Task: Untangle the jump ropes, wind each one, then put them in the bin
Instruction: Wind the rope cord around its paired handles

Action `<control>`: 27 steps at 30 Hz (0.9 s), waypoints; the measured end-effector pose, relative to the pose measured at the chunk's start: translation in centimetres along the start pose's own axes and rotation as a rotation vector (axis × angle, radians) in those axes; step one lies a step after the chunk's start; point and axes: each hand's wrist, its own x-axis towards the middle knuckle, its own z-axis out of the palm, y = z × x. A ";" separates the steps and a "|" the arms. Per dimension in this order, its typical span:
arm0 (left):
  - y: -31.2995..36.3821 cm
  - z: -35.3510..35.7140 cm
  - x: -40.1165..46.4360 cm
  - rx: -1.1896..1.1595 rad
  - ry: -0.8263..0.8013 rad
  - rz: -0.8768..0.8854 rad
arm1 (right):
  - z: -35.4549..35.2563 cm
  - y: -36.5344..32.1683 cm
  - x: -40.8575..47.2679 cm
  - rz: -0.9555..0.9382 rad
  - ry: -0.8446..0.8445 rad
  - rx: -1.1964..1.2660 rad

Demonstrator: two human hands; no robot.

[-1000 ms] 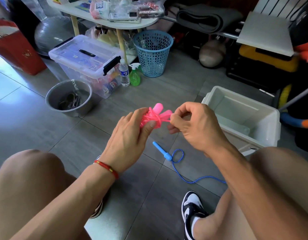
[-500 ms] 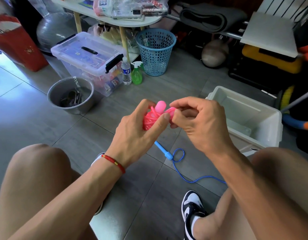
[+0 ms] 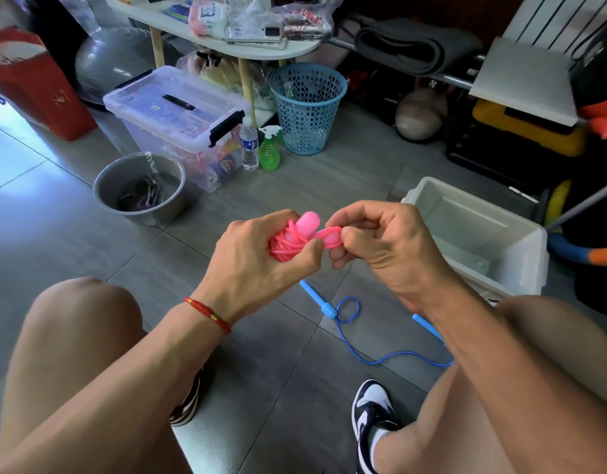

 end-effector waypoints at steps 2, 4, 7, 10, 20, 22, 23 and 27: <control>-0.1 -0.3 -0.1 0.001 -0.018 0.030 | 0.0 0.0 -0.1 0.034 -0.039 0.036; 0.0 -0.5 -0.1 -0.007 -0.031 0.058 | 0.0 0.1 -0.3 0.070 -0.067 0.081; 0.0 -0.8 -0.1 -0.017 -0.051 0.094 | -0.1 0.2 -0.7 0.099 -0.073 0.130; 0.7 -0.5 -0.3 -0.110 -0.070 0.117 | 0.4 0.3 -1.4 0.112 -0.101 0.168; 0.9 0.3 0.6 -0.060 -0.008 0.098 | -0.7 -0.5 -2.3 0.018 -0.060 -0.060; 1.2 0.7 0.7 -0.068 -0.018 0.096 | -0.6 -0.6 -2.6 -0.009 -0.072 -0.073; 1.2 0.7 0.9 -0.072 -0.026 0.097 | -0.8 -0.6 -2.6 -0.016 -0.064 -0.070; 1.1 1.2 1.1 -0.107 -0.056 0.098 | -1.9 -0.7 -2.7 -0.066 0.028 -0.185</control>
